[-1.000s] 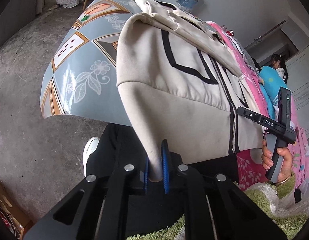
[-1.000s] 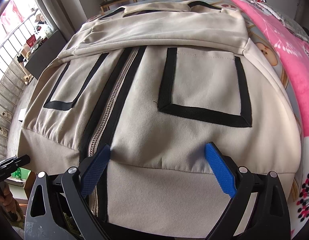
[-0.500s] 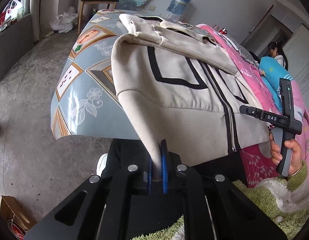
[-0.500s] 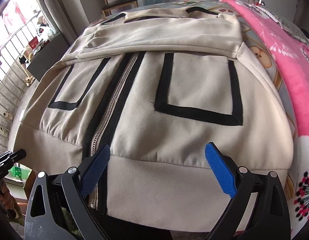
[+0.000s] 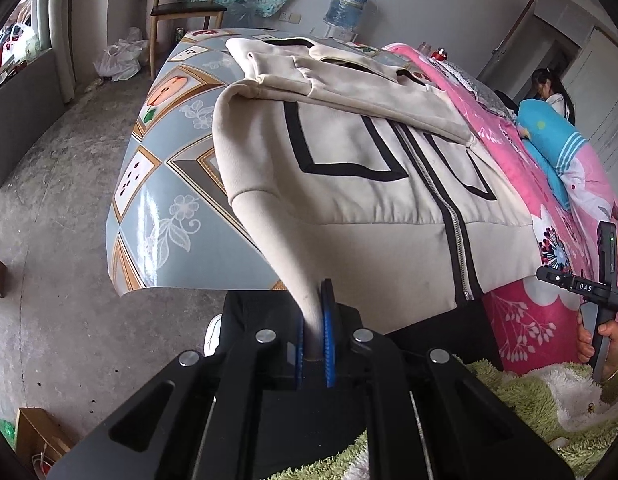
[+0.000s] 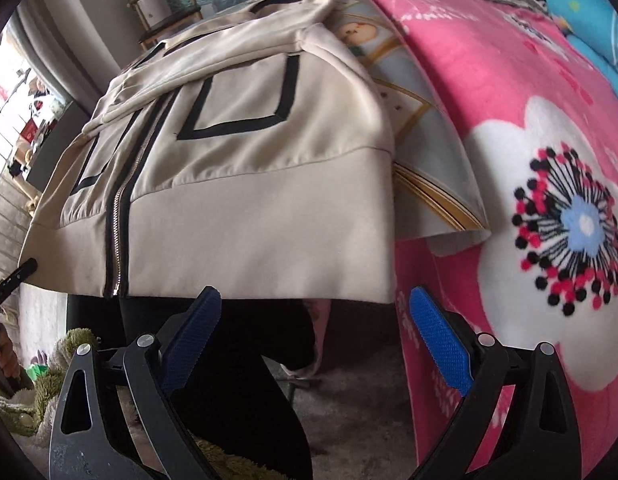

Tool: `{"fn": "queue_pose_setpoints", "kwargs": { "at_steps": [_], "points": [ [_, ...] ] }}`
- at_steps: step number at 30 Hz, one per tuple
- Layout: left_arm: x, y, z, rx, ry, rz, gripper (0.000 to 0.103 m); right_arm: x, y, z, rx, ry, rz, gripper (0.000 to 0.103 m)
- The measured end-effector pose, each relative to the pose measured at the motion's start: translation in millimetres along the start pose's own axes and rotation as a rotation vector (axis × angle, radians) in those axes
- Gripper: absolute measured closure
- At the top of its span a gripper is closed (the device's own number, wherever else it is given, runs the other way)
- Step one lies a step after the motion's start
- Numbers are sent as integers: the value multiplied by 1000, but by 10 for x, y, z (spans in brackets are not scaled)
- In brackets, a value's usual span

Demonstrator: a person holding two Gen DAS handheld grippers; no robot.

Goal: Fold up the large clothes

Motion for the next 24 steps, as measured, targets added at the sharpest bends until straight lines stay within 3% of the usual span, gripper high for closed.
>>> {"fn": "queue_pose_setpoints", "kwargs": {
  "at_steps": [6, 12, 17, 19, 21, 24],
  "points": [
    [11, -1, -16, 11, 0, 22, 96, 114, -208, 67, 70, -16, 34, 18],
    [11, -5, -22, 0, -8, 39, 96, 236, -296, 74, 97, 6, 72, 31],
    [15, -19, -26, 0, -10, 48, 96, 273, -292, -18, 104, 20, 97, 57],
    [1, -39, -18, 7, -15, 45, 96, 254, -262, -44, 102, 22, 103, 82],
    [-26, -71, 0, 14, -25, 33, 96, 195, -239, -55, 87, 18, 81, 95],
    [-81, -117, 55, 15, -39, 5, 97, 35, -254, -1, 87, -6, 64, 97]
  ]
}}
Point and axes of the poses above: each gripper's, at about its wrist camera, not at the fingertips, and x roughly the way its jaws point, y to its left, z to its top, the point moved 7 cm from there along x, roughly the way its jaws point, and after that the axes turned 11 degrees about -x, right-handed, at the moved point
